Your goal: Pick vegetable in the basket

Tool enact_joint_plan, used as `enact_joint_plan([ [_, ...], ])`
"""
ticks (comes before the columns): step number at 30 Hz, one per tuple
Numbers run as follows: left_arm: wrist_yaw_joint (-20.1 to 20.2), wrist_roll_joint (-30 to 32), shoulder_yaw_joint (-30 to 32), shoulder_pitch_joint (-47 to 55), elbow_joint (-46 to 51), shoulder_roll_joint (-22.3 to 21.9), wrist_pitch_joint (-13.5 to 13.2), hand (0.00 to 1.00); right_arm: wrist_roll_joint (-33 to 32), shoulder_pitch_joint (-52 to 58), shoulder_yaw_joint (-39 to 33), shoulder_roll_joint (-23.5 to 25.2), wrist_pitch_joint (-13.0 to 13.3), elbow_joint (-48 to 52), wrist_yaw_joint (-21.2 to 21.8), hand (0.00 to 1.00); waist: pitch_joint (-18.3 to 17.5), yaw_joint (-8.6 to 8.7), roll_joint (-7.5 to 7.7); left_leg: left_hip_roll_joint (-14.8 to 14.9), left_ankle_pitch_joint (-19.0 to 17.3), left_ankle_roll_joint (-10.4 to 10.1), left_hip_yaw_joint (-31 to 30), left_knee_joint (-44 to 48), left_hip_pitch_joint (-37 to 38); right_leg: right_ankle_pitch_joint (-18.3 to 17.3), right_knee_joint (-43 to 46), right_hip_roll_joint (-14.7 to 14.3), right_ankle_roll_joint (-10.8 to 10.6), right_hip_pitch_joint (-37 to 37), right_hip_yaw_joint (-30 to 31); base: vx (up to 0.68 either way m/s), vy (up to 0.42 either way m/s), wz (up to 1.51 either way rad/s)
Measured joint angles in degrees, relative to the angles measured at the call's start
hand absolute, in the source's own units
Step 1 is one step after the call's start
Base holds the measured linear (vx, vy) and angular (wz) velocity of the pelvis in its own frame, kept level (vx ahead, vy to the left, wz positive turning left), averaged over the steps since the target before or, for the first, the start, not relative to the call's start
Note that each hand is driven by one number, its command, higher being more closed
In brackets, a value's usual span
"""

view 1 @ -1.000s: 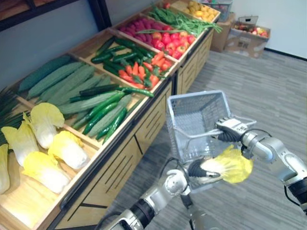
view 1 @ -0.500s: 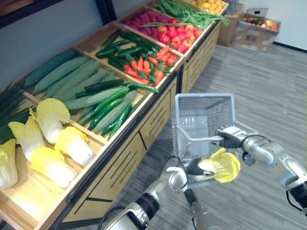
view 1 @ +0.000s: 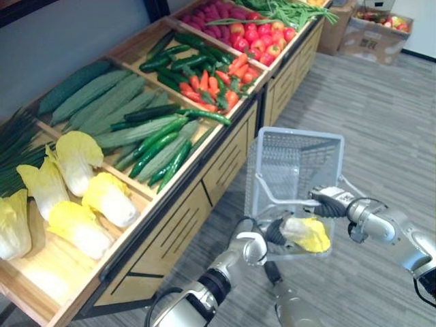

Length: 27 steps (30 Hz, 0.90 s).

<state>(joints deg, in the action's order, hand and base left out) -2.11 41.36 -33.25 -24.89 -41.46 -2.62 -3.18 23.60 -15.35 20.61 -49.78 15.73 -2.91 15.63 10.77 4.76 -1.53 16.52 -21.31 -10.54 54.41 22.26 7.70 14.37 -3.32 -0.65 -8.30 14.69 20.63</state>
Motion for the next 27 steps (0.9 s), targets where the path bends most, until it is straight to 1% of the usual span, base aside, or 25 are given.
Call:
enact_joint_plan([
  [6, 0.2, 0.0, -0.2, 0.0, 0.2, 0.0, -0.1, 0.0, -0.7, 1.2, -0.8, 0.0, 0.0, 0.3, 0.4, 1.0, 0.0, -0.06, -0.01, 0.0, 0.0, 0.2, -1.5, 0.1, -1.1, 0.0, -0.3, 0.6, 0.0, 0.0, -1.3, 0.0, 0.002, 0.12],
  [11, 0.7, 0.0, -2.4, 0.0, 3.8, 0.6, 0.0, 0.0, -1.3, 2.0, -3.4, 0.1, 0.0, 0.5, 0.8, 1.0, 0.0, -0.2, -0.03, 0.3, -0.3, 0.7, -2.0, 0.8, -1.5, 0.0, -0.4, 0.9, 0.0, -0.1, -1.9, -0.01, 0.002, 0.06],
  [13, 1.5, 0.0, -4.1, 0.0, 8.3, 0.8, -0.1, 0.0, -1.2, 3.3, -6.0, 0.1, -0.1, 0.5, 0.9, 1.0, 0.0, -0.34, -0.05, 0.6, -0.4, 1.0, -2.8, 1.2, -1.8, 0.0, -0.4, 1.0, 0.0, -0.4, -2.6, -0.01, -0.004, 0.18],
  [14, 2.5, -0.1, -6.0, 0.1, 13.6, 1.2, -0.3, 0.0, -1.0, 4.3, -7.9, 0.2, -0.2, 0.4, 0.8, 1.0, 0.0, -0.45, -0.05, 0.8, -0.5, 1.0, -3.3, 1.5, -1.9, 0.0, -0.4, 1.1, 0.0, -0.9, -3.5, -0.02, -0.003, 0.21],
  [15, 2.6, -0.1, -6.9, 0.2, 16.1, 1.4, -0.4, 0.0, -0.9, 4.4, -8.7, 0.1, -0.2, 0.4, 1.0, 1.0, 0.0, -0.54, -0.07, 0.9, -0.5, 1.0, -3.4, 1.5, -1.9, 0.0, -0.3, 1.1, 0.0, -1.0, -3.7, -0.02, -0.002, 0.19],
  [16, 2.8, -0.3, -7.8, 0.7, 21.7, 1.9, -0.8, 0.0, -0.6, 5.0, -10.7, 0.1, -0.2, 0.4, 1.0, 1.0, 0.0, -0.64, -0.1, 0.9, -0.5, 1.0, -3.6, 1.6, -2.1, 0.0, -0.2, 1.3, 0.0, -1.0, -4.1, -0.02, -0.003, 0.12],
  [18, 3.6, -0.8, -9.1, 1.0, 27.6, 2.8, -1.7, 0.0, 1.2, 6.1, -13.5, 0.1, -0.2, 0.4, 0.9, 1.0, -0.1, -0.63, -0.23, 1.0, -0.5, 1.0, -4.3, 1.8, -2.5, -0.1, 0.0, 1.5, 0.0, -1.0, -4.8, -0.02, -0.006, 0.16],
  [19, 4.6, -1.4, -9.9, 2.0, 30.8, 3.6, -1.7, 0.0, 1.4, 6.7, -15.1, 0.1, -0.1, 0.3, 0.9, 1.0, -0.2, -0.76, -0.43, 1.0, -0.4, 1.0, -4.6, 1.9, -2.6, -0.2, 0.2, 1.5, 0.1, -1.0, -5.2, -0.02, -0.007, 0.15],
  [21, 5.7, -5.1, -12.1, 3.9, 35.8, 5.9, -2.2, 0.0, 2.6, 7.5, -16.9, 0.1, -0.4, -0.2, 0.8, 1.0, -0.4, -1.13, -0.69, 1.2, -0.4, 1.1, -5.0, 2.0, -2.6, -0.6, 0.8, 1.7, 0.2, -1.1, -6.0, -0.02, -0.014, 0.16],
  [23, 7.3, -9.3, -16.1, 5.2, 44.1, 8.6, -4.6, 0.0, 3.4, 8.9, -17.6, 0.2, -0.5, -3.8, 0.8, 1.0, -0.6, -1.96, -0.93, 1.2, -0.3, 1.2, -6.3, 2.0, -2.9, -1.2, 1.7, 2.0, 0.4, -1.2, -7.3, -0.02, -0.018, 0.27],
  [24, 7.6, -10.5, -17.1, 5.3, 46.1, 9.0, -5.5, 0.0, 3.5, 9.0, -17.6, 0.3, -0.5, -5.0, 0.8, 1.0, -0.7, -1.99, -0.99, 1.2, -0.3, 1.2, -6.7, 2.0, -3.1, -1.3, 1.8, 2.2, 0.4, -1.3, -7.8, -0.02, -0.012, 0.43],
  [25, 8.6, -14.4, -19.2, 5.8, 51.4, 9.9, -7.4, 0.0, 3.5, 9.4, -17.6, 0.7, -1.0, -7.6, 0.8, 1.0, -1.2, -2.06, -1.11, 1.1, -0.1, 1.5, -8.0, 2.0, -3.8, -1.5, 1.9, 2.7, 0.4, -1.4, -9.0, -0.01, -0.007, 0.41],
  [26, 9.7, -18.9, -20.3, 6.6, 55.0, 10.7, -8.6, 0.0, 3.5, 9.4, -17.6, 1.5, -1.6, -9.8, 0.8, 1.0, -1.8, -2.56, -1.22, 1.1, 0.0, 1.6, -8.6, 2.0, -4.1, -1.6, 2.1, 2.9, 0.6, -1.4, -9.7, -0.01, -0.007, 0.39],
  [27, 10.1, -20.7, -20.9, 6.7, 56.6, 11.4, -9.0, 0.0, 3.5, 9.5, -17.7, 2.0, -1.8, -10.9, 0.8, 1.0, -2.4, -2.71, -1.31, 1.1, 0.1, 1.7, -9.2, 2.0, -4.6, -1.6, 2.1, 3.0, 0.6, -1.3, -10.2, 0.0, -0.013, 0.35],
])
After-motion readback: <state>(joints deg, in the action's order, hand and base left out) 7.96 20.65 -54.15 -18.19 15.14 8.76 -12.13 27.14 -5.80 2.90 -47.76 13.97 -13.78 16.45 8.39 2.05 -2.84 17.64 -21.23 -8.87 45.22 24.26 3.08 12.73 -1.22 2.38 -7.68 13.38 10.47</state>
